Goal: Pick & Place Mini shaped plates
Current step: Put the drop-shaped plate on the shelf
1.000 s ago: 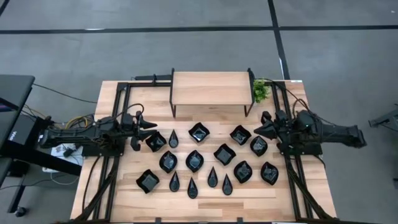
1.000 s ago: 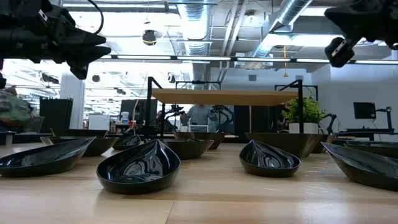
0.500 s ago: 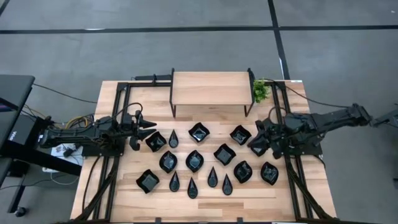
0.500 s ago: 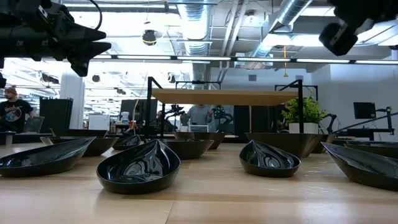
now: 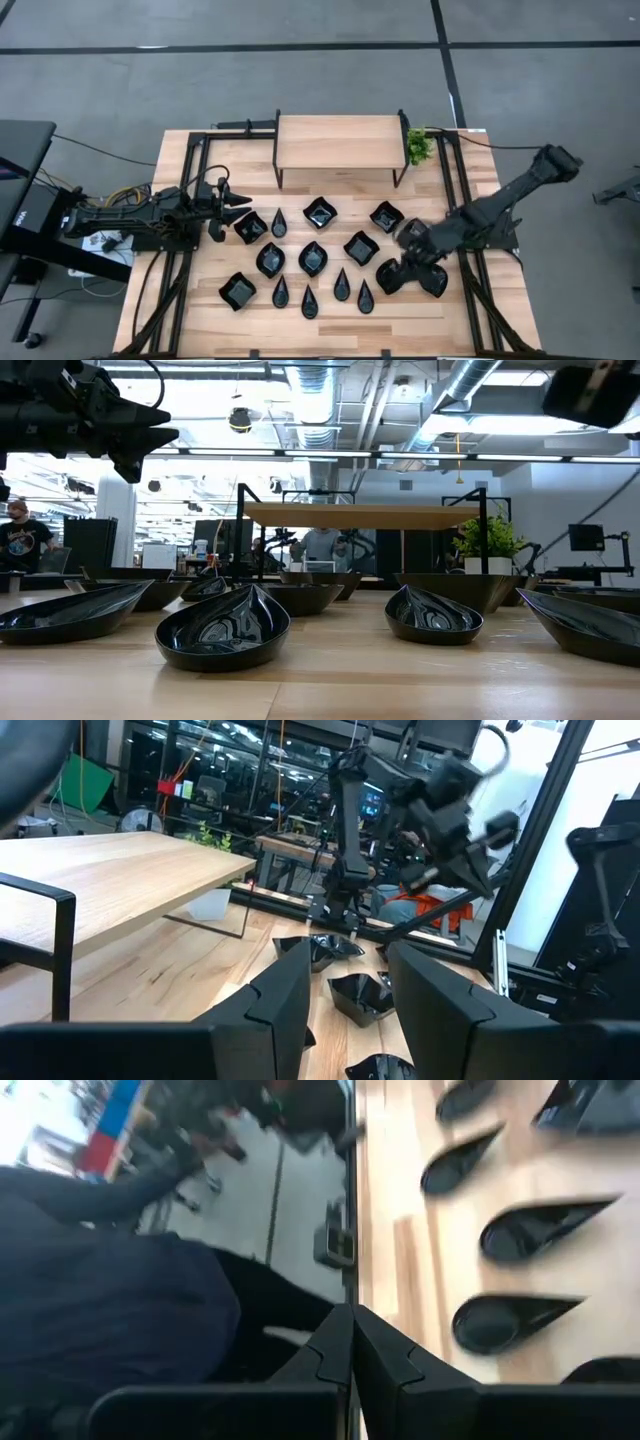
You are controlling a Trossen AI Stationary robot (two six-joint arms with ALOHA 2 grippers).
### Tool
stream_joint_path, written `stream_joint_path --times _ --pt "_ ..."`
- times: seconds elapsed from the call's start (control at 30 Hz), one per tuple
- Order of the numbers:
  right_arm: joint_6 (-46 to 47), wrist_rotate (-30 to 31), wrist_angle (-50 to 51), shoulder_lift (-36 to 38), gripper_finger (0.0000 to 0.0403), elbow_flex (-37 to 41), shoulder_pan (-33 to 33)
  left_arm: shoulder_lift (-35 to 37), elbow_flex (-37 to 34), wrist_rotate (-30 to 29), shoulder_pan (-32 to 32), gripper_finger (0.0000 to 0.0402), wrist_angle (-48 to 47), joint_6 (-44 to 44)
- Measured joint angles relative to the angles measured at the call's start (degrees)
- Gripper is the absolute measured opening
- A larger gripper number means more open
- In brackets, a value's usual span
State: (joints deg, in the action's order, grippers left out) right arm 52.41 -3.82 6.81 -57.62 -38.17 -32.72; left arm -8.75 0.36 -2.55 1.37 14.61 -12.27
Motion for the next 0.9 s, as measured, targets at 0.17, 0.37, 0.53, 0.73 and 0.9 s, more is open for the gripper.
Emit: stream_joint_path --times 0.17,0.37,0.53,0.73,0.9 --pt "4.8 1.3 0.2 -9.4 0.0001 -2.7 -2.7 0.0 0.0 0.0 0.0 0.0138 0.0 0.0" --pt "8.4 1.1 1.0 -20.0 0.0002 -6.1 -3.4 0.0 0.0 0.0 0.0 0.0138 0.0 0.0" --pt "9.3 0.8 4.5 -26.2 0.0024 -9.8 -2.0 0.0 0.0 0.0 0.0 0.0138 0.0 0.0" --pt "10.7 0.7 12.1 -30.5 0.0081 -15.6 0.8 0.0 0.0 0.0 0.0 0.0138 0.0 0.0" --pt "10.3 0.7 15.4 -33.7 0.0097 -18.5 2.5 0.0 0.0 0.0 0.0 0.0138 0.0 0.0"
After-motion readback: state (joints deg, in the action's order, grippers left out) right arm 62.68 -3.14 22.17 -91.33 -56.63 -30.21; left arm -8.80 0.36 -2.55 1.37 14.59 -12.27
